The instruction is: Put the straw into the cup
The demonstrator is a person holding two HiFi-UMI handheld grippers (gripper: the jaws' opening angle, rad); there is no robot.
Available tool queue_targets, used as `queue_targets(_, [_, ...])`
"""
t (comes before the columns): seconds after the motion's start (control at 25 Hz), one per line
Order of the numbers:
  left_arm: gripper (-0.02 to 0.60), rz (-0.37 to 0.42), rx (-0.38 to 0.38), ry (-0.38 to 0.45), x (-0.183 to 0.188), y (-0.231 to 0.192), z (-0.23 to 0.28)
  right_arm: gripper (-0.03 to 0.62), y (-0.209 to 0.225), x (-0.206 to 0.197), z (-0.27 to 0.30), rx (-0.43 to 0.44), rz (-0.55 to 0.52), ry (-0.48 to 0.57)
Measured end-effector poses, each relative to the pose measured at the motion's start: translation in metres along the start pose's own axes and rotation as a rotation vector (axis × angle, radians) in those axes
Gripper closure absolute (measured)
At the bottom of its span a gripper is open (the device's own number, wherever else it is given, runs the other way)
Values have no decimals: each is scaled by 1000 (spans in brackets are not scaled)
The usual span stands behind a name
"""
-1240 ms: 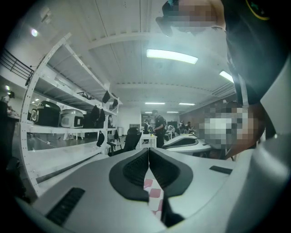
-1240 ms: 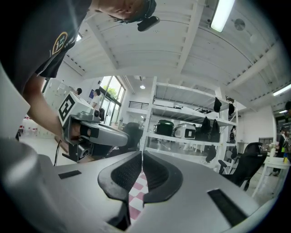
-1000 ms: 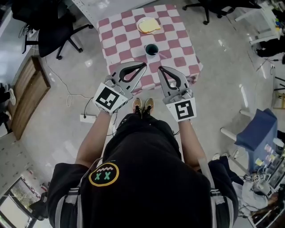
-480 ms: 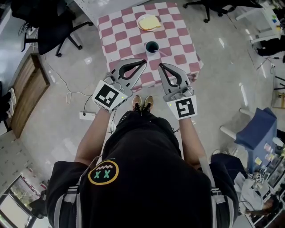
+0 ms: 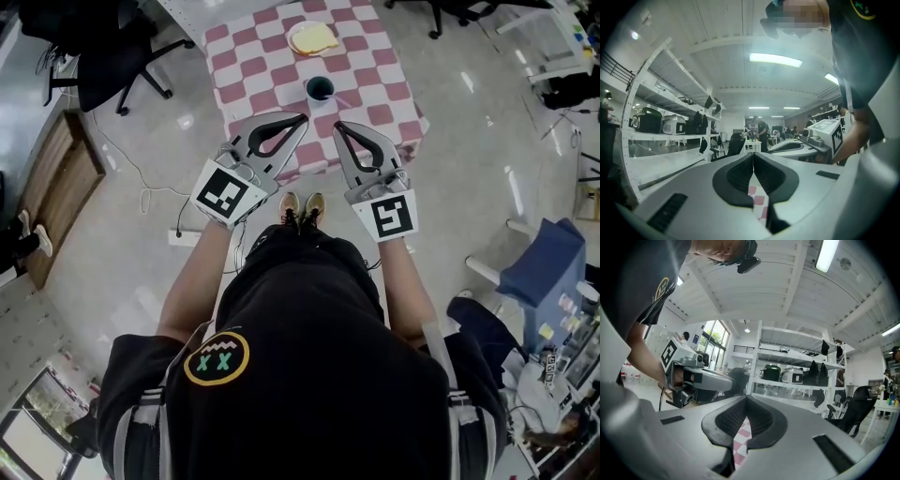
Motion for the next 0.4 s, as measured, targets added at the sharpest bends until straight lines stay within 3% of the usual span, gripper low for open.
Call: queue_targets(0.4, [561, -13, 7, 3, 3, 2, -2, 574, 0, 4, -3, -7, 8, 5])
Point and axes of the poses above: the fingertips, and each gripper's own axes: z forward along the fingers, y to its right, x out of its top, the point moved 8 cm from there along -z, backward along the fingers, and after that the axes turned 10 degrees about -y, right-handed, at the moved point
